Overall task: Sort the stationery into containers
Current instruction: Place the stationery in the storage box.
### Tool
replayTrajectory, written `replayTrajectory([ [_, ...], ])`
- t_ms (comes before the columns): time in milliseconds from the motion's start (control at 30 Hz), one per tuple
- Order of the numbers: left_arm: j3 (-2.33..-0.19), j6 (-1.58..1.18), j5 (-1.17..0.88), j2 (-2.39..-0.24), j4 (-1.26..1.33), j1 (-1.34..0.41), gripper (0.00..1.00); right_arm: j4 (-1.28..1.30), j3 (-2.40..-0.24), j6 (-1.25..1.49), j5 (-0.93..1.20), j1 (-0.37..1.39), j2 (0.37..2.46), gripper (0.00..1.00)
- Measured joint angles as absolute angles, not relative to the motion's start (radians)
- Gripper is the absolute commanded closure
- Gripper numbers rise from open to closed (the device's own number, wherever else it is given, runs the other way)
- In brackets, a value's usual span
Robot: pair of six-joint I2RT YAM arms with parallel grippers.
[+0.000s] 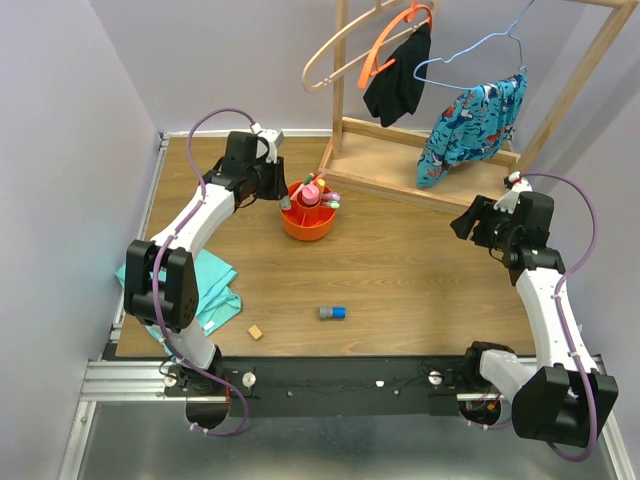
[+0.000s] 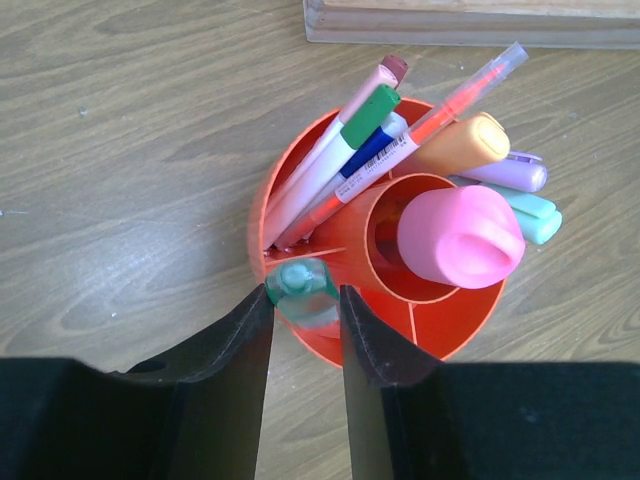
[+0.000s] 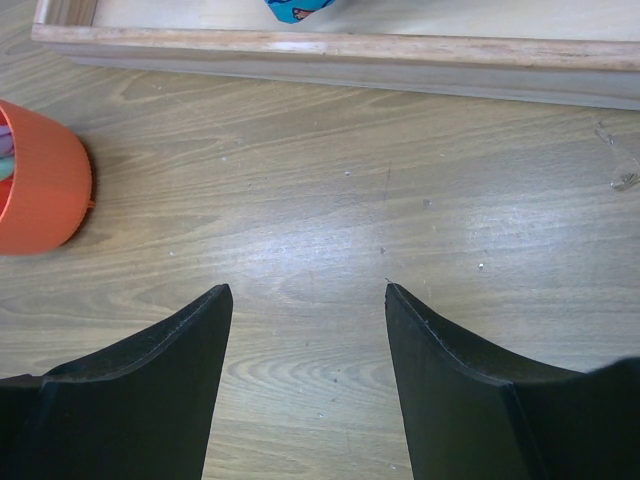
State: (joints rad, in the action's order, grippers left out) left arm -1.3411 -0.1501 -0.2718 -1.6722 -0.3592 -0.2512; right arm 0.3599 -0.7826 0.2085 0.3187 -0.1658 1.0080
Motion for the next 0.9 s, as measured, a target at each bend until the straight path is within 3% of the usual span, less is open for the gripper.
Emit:
replayTrajectory([
  [167, -1.344, -0.15, -0.27, -1.672, -0.361, -0.251, 0.51, 0.359, -0.782, 0.208, 0.318, -0.166, 1.008, 0.29],
  [533, -1.369, -0.076, -0.297, -1.639, -0.477, -0.249, 0.5, 0.359, -0.775, 0.208, 0.318, -0.166, 1.002, 0.29],
  [733, -1.5, 0.392, -0.442, -1.525, -0.86, -0.243, 0.45, 0.358, -0.772, 0.2, 0.319, -0.166, 0.994, 0.29],
  [900, -1.386, 0.901, -0.484, -1.414, -1.152, -0.244, 0.43, 0.35, -0.751, 0.201, 0.319, -0.166, 0.992, 0.29],
])
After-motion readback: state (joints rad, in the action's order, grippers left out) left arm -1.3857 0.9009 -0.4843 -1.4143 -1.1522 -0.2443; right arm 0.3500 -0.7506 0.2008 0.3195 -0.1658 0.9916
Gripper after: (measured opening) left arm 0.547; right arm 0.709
